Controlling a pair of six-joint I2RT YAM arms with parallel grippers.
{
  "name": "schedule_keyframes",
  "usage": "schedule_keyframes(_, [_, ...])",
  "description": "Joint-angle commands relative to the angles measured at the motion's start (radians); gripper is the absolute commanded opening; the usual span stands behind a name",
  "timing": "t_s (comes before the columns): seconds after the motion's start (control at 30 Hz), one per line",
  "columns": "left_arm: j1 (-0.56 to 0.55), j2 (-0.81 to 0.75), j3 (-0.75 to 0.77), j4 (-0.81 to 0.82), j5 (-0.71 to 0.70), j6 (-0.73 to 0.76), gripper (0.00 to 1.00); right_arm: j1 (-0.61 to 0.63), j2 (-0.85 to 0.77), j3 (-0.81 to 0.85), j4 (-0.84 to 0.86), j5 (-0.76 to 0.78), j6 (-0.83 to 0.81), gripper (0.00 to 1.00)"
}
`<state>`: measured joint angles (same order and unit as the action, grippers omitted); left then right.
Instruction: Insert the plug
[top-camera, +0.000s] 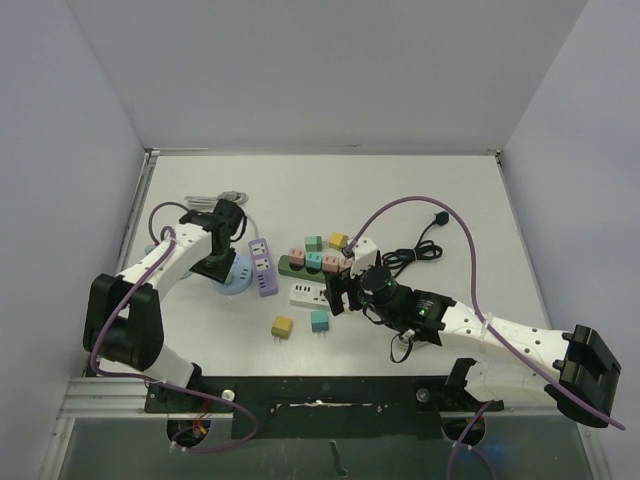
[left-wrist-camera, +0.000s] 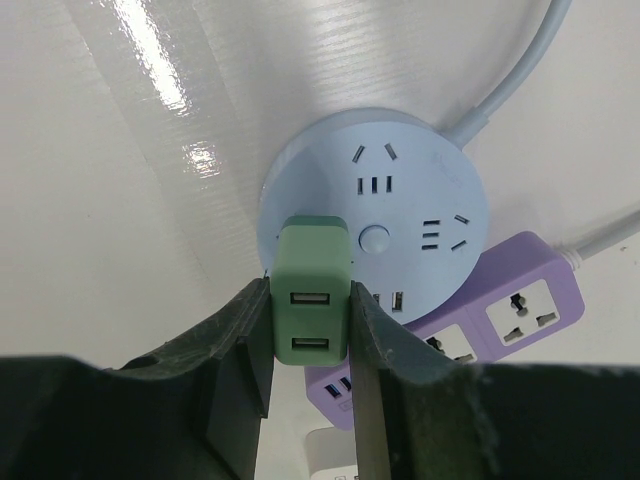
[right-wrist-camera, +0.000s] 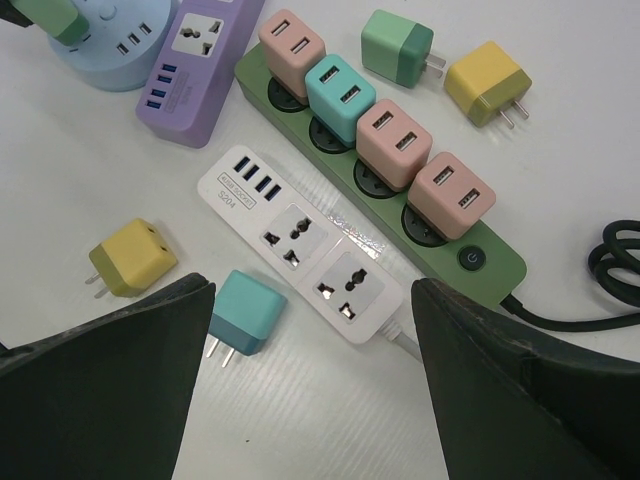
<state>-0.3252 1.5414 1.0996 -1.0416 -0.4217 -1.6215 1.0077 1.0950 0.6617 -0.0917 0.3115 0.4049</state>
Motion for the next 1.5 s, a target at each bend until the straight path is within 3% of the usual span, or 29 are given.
schedule_keyframes(0.0, [0.011, -0.014, 0.009, -0.045, -0.021, -0.021, 0.0, -0.005, -0.021, 0.001, 0.035, 0.034, 0.008, 0.82])
schedule_keyframes(0.83, [0.014, 0.347, 0.004, 0.067, 0.03, 0.036, 0.0, -0.012, 0.017, 0.03, 0.002, 0.066, 0.014, 0.82])
schedule_keyframes(1.0, [0.013, 0.328, 0.045, 0.051, 0.022, 0.081, 0.0, -0.012, 0.021, 0.042, -0.02, 0.068, 0.028, 0.83])
schedule_keyframes(1.27, [0.012, 0.076, 0.158, -0.003, -0.086, 0.196, 0.57, -0.009, 0.056, 0.092, -0.042, 0.01, 0.02, 0.85])
schedule_keyframes(1.37, [0.011, -0.033, 0.191, 0.0, -0.107, 0.26, 0.66, 0.009, 0.105, 0.13, -0.049, -0.002, 0.032, 0.84])
schedule_keyframes(1.47, [0.011, -0.142, 0.177, 0.018, -0.117, 0.311, 0.67, 0.043, 0.173, 0.18, -0.055, 0.003, 0.071, 0.84])
